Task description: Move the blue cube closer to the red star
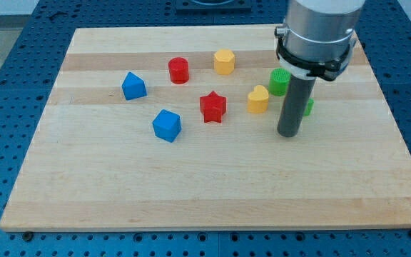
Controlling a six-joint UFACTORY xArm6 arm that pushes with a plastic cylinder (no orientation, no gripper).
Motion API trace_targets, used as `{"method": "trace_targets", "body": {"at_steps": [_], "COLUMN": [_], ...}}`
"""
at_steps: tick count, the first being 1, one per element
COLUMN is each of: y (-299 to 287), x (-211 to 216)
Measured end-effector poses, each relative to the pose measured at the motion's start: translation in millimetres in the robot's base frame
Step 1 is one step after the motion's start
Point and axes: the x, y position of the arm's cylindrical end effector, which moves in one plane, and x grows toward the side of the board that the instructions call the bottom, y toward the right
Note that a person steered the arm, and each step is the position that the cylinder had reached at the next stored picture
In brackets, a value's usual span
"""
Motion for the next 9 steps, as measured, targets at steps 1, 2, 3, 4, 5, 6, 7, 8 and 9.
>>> {"method": "trace_targets", "body": {"at_steps": [1,2,3,4,5,6,7,8,9], "y": [16,26,26,6,-79,-171,-230,-282,-275], "x": [-7,-15,-16,20,29,29,29,14,-12]}}
